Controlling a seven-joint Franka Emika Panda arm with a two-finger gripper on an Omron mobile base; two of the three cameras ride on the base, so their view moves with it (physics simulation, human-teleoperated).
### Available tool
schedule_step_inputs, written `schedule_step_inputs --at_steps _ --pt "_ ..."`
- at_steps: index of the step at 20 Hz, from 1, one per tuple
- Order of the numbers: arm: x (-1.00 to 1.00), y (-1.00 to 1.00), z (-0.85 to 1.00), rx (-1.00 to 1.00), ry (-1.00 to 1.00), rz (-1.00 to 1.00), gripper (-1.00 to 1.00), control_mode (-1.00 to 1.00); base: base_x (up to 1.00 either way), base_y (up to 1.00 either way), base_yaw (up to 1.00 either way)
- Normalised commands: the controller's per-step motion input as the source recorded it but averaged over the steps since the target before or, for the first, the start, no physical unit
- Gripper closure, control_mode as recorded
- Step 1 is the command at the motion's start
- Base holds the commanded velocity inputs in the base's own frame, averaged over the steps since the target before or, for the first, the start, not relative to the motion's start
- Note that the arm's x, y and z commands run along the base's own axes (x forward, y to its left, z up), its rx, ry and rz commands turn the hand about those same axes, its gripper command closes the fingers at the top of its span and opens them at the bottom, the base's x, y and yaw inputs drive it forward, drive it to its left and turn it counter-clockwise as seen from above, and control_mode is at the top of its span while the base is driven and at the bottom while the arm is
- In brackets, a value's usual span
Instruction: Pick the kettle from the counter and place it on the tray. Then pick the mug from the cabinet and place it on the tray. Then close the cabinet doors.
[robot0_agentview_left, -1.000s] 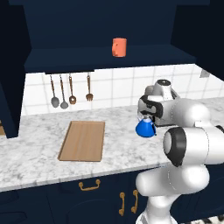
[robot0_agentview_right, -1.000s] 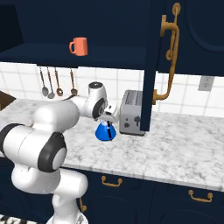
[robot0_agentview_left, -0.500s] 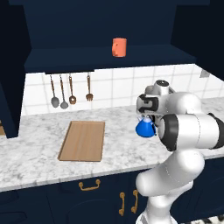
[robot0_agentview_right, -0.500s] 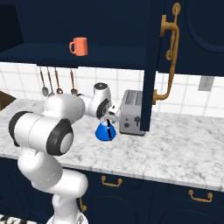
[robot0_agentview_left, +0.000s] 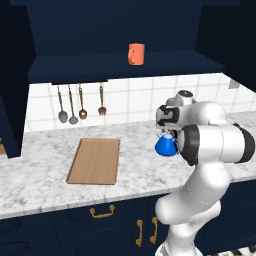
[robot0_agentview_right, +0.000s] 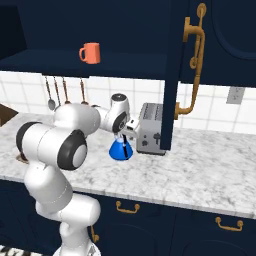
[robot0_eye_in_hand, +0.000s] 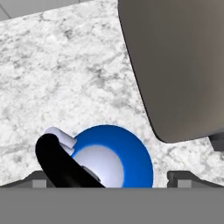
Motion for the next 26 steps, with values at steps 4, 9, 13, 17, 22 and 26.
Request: schedule_step_inputs --at_steps 4,9,13,17,22,26 --pt "-0.01 0.07 -0.37 0.00 0.00 -0.05 -1.00 -1.00 0.00 0.00 0.00" --pt "-0.02 0.05 -0.50 0.00 0.00 -0.07 1.00 -1.00 0.00 0.00 0.00" --pt "-0.24 0.05 -0.56 0.00 0.00 -0.04 1.00 -1.00 0.00 0.00 0.00" --pt "-0.32 0.24 -0.51 0.01 0.00 -0.01 1.00 -1.00 0.00 0.00 0.00" --pt "-0.53 0.38 -0.11 0.13 -0.04 0.00 1.00 -1.00 0.00 0.00 0.00" --pt "-0.56 0.36 0.28 0.15 -0.02 0.00 1.00 -1.00 0.00 0.00 0.00"
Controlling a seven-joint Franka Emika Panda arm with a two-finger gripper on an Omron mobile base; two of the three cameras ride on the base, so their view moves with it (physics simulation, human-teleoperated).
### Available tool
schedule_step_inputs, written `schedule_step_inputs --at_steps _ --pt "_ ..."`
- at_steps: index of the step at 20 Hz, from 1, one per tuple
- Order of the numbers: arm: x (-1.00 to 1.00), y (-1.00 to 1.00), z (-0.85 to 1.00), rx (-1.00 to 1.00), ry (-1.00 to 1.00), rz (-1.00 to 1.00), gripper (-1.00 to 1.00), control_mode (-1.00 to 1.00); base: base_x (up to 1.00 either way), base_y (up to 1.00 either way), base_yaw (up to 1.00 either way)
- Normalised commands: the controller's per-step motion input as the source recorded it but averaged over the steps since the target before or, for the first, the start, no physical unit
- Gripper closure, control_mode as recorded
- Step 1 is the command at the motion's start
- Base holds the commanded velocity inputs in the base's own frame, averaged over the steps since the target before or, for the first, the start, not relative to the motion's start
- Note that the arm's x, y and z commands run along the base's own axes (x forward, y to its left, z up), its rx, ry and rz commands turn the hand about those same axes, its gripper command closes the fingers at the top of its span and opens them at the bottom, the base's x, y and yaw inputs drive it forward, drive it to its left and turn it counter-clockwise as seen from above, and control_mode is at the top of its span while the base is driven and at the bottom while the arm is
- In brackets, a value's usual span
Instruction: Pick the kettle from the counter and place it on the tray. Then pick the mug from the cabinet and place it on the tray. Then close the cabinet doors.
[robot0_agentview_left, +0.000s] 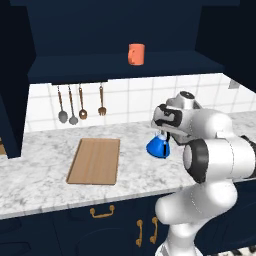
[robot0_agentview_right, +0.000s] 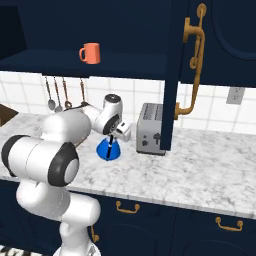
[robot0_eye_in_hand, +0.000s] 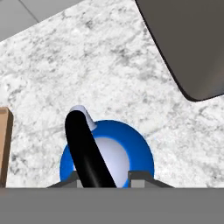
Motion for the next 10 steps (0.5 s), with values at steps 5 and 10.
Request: schedule_step_inputs --at_steps 5,10 --pt "-0.44 0.56 0.35 0.03 -0.08 0.00 1.00 -1.00 0.00 0.00 0.00" --pt "-0.21 0.76 0.33 0.00 -0.01 0.00 1.00 -1.00 0.00 0.00 0.00"
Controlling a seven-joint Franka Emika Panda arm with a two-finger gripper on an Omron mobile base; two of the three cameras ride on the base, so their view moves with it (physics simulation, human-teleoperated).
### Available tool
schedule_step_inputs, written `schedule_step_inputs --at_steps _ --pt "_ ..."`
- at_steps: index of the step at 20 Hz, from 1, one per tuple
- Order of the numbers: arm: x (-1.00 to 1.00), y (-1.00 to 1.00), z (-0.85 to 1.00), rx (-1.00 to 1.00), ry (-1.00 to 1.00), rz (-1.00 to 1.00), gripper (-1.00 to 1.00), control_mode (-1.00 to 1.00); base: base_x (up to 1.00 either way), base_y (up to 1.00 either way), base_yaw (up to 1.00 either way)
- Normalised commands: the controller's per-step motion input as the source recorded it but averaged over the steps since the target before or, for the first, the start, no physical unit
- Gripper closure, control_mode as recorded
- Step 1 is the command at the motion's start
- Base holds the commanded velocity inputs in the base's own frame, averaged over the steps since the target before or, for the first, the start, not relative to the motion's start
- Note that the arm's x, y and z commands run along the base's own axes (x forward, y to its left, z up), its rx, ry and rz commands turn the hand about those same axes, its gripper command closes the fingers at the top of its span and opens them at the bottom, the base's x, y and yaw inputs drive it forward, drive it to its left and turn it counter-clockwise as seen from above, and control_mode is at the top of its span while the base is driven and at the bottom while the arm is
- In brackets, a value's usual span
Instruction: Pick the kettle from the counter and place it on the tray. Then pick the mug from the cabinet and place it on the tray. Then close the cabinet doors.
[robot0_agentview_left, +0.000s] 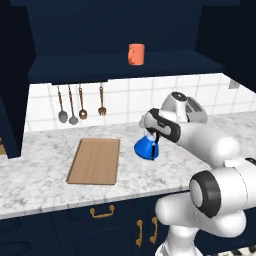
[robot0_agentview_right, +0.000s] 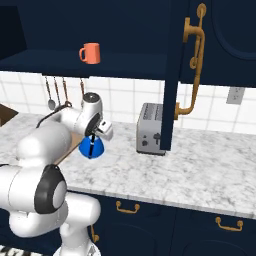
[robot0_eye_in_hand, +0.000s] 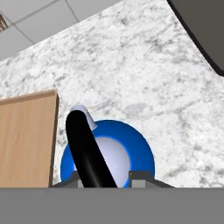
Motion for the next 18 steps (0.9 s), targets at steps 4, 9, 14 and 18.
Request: schedule_step_inputs --at_steps 4,9,14,18 --pt "-0.03 0.91 0.15 0.00 -0.09 0.00 1.00 -1.00 0.00 0.00 0.00" --pt "0.14 0.88 0.05 0.00 -0.09 0.00 1.00 -1.00 0.00 0.00 0.00" --pt "0.40 0.85 0.00 -0.04 -0.08 -0.02 1.00 -1.00 0.00 0.00 0.00" --pt "0.51 0.66 -0.04 0.00 0.00 -0.02 1.00 -1.00 0.00 0.00 0.00"
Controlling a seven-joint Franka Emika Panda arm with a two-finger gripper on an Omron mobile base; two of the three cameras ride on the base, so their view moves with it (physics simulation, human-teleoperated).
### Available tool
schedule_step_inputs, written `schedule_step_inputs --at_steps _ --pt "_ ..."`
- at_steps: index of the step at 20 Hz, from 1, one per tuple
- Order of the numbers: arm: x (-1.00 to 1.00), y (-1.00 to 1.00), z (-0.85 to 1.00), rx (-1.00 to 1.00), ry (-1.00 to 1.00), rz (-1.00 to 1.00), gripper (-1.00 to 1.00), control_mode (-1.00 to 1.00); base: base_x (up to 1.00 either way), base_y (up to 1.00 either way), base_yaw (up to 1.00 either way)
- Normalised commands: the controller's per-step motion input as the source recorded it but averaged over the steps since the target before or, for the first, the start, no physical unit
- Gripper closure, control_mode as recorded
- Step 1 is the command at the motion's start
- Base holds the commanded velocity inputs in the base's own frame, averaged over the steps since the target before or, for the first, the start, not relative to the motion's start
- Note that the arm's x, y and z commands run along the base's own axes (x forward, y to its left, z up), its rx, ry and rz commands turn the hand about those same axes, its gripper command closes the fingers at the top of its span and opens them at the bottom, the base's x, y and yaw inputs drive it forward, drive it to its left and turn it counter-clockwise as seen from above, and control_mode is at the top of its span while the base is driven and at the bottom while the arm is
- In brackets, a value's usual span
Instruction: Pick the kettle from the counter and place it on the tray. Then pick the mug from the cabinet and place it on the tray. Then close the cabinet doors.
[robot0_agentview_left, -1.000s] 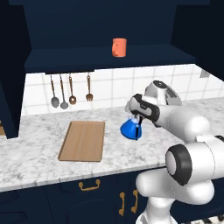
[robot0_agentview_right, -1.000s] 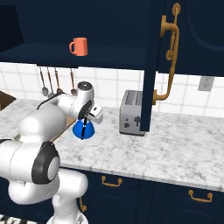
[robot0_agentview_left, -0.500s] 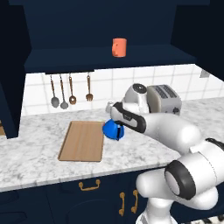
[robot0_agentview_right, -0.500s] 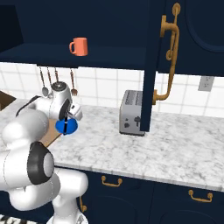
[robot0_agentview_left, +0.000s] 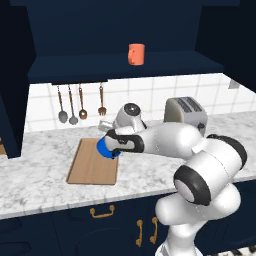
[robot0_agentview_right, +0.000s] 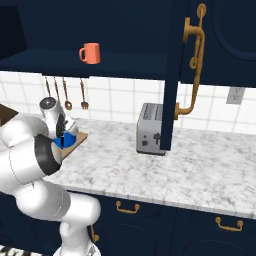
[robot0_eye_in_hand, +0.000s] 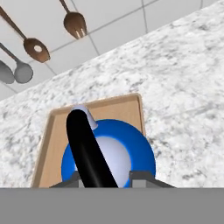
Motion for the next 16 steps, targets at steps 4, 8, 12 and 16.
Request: schedule_step_inputs --at_steps 4,8,12,16 --pt "0.46 0.54 -0.16 0.00 0.02 0.00 1.00 -1.00 0.00 0.00 0.00" --pt "0.29 0.35 -0.30 0.00 0.04 0.00 1.00 -1.00 0.00 0.00 0.00" --pt "0.24 0.22 -0.35 0.00 0.01 0.00 1.00 -1.00 0.00 0.00 0.00" --pt "0.33 0.02 -0.36 0.00 0.07 0.00 1.00 -1.00 0.00 0.00 0.00"
